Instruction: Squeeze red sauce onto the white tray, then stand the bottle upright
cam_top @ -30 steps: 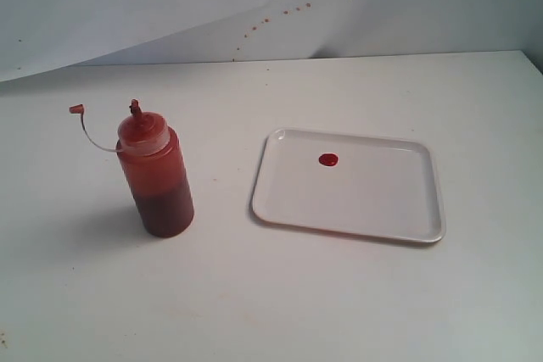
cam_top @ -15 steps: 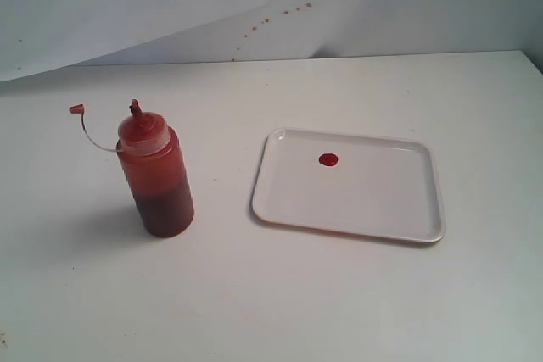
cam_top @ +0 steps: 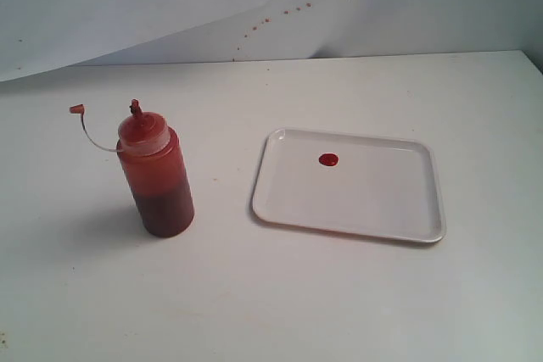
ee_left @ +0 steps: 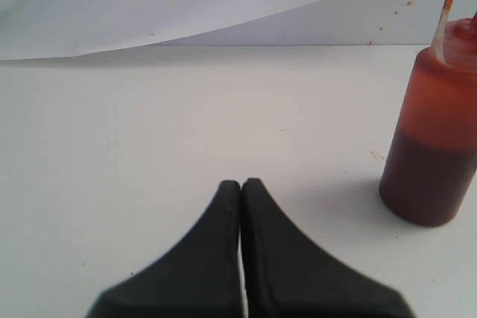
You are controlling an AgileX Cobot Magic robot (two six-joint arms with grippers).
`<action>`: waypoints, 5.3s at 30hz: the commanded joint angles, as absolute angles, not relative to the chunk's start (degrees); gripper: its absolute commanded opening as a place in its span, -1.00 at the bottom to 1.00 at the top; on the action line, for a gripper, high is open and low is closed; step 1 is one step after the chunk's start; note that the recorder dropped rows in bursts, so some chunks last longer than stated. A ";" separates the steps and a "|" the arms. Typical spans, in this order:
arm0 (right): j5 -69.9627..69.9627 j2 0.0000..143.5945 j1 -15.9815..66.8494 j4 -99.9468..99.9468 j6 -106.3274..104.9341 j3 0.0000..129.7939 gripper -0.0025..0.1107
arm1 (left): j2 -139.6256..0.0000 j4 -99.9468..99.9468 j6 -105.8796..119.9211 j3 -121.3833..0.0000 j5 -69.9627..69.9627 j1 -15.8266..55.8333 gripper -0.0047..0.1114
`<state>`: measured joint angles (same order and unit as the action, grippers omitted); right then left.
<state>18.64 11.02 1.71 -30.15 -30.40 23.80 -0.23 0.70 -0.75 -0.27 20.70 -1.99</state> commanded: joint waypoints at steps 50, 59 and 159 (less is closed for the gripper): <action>-18.83 0.00 4.04 0.36 -2.03 0.00 -0.96 | 0.00 0.94 -1.05 0.00 19.88 -1.70 -0.92; -19.08 0.00 4.05 2.30 -2.70 0.00 -0.96 | 0.00 0.94 -1.05 0.00 19.88 -1.70 -0.92; -19.49 0.00 4.05 2.04 -2.70 0.00 -0.96 | 0.00 0.94 -1.05 0.00 19.88 -1.70 -0.92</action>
<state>-19.63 0.31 3.98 1.89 -2.36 0.23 -0.23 0.70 -0.75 -0.27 20.70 -1.99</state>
